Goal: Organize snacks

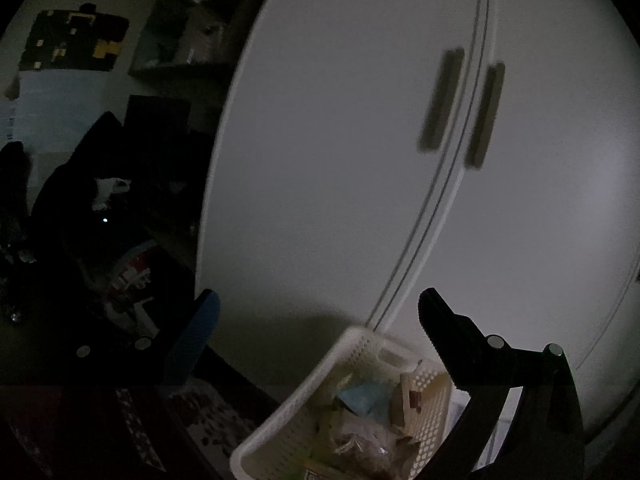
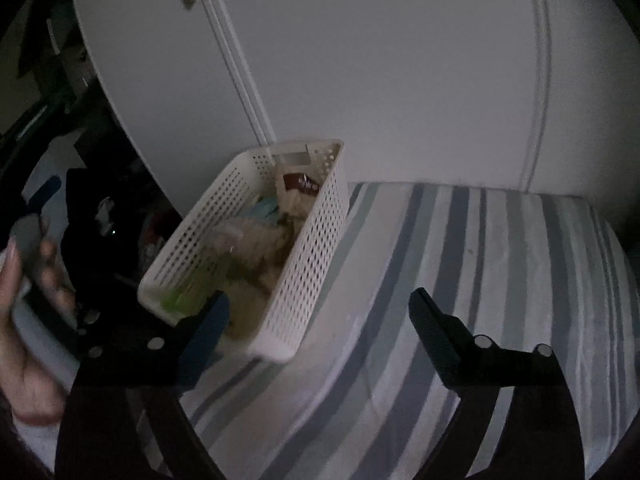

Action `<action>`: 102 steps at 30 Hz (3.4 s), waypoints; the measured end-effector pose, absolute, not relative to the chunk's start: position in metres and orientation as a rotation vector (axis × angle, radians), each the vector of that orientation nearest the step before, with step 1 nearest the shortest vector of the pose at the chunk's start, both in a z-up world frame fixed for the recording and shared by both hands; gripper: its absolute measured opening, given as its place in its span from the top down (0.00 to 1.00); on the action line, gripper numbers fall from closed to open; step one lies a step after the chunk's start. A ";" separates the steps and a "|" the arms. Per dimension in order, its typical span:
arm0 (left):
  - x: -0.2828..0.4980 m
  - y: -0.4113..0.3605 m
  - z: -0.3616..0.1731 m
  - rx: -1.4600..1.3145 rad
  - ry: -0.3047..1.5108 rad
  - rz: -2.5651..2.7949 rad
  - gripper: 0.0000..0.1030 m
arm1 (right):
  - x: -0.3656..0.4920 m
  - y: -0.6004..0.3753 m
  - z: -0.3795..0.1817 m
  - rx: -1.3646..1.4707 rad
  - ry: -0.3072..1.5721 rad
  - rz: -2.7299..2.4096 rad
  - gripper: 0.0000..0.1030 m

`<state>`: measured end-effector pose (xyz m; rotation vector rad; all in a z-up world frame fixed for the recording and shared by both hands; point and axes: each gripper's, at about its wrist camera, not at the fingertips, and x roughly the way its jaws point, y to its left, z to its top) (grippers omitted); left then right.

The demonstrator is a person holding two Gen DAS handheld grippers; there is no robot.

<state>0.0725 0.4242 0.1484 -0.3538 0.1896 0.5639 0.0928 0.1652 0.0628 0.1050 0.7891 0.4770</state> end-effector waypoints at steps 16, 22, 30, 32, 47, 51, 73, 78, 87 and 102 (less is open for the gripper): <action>-0.041 0.413 0.174 0.001 0.284 0.371 0.03 | 0.022 0.197 0.071 -0.021 0.718 0.532 0.05; -0.045 0.410 0.135 0.132 0.436 0.384 0.02 | 0.014 0.209 0.074 -0.025 0.686 0.522 0.05; -0.029 0.391 0.099 0.280 0.520 0.344 0.02 | 0.010 0.218 0.079 -0.092 0.643 0.456 0.05; -0.025 0.389 0.099 0.291 0.512 0.333 0.02 | 0.010 0.221 0.078 -0.101 0.645 0.460 0.05; -0.011 0.395 0.096 0.311 0.526 0.400 0.02 | 0.016 0.227 0.074 -0.114 0.654 0.474 0.05; -0.011 0.394 0.096 0.312 0.524 0.399 0.02 | 0.014 0.229 0.074 -0.122 0.643 0.478 0.05; -0.008 0.395 0.094 0.301 0.532 0.407 0.02 | 0.009 0.237 0.076 -0.167 0.599 0.455 0.05; -0.007 0.394 0.094 0.303 0.533 0.407 0.02 | 0.009 0.239 0.076 -0.169 0.603 0.458 0.05; -0.006 0.391 0.090 0.298 0.529 0.396 0.02 | 0.006 0.239 0.076 -0.182 0.590 0.446 0.05; -0.004 0.388 0.090 0.302 0.529 0.391 0.02 | 0.008 0.237 0.077 -0.169 0.594 0.444 0.05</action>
